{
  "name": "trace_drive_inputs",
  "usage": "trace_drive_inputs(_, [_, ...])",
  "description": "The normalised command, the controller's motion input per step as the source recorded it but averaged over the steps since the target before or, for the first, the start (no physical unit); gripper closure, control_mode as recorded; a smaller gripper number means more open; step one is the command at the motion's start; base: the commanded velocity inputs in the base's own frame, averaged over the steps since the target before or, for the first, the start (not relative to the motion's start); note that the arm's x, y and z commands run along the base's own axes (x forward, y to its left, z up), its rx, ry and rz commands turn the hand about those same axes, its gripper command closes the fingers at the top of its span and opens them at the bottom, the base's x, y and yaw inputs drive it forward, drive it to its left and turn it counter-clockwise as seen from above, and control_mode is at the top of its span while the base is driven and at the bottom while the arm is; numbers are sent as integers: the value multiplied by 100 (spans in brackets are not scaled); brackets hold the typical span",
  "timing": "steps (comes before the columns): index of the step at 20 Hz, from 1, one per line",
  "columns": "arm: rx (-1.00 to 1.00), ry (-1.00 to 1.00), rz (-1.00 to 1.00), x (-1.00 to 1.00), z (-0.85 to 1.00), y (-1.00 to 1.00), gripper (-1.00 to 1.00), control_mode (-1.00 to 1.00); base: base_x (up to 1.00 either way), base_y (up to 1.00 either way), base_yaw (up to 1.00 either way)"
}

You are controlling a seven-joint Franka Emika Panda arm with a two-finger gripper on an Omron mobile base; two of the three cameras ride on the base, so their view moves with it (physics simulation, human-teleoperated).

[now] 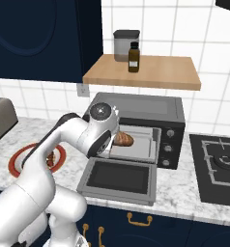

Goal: Pick up the kebab skewer and baguette bread, and place them inside the toaster oven. Close the toaster oven door and start by setting the timer.

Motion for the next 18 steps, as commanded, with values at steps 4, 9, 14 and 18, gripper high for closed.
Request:
trace_drive_inputs(4, [0,0,0,62,-6,-1,100,-100,0,0,0])
trace_drive_inputs(9, [0,7,4,39,-8,-3,100,-100,0,0,0])
trace_drive_inputs(14, [0,3,3,49,-9,0,100,-100,0,0,0])
trace_drive_inputs(18, [0,0,3,43,-27,0,100,-100,0,0,0])
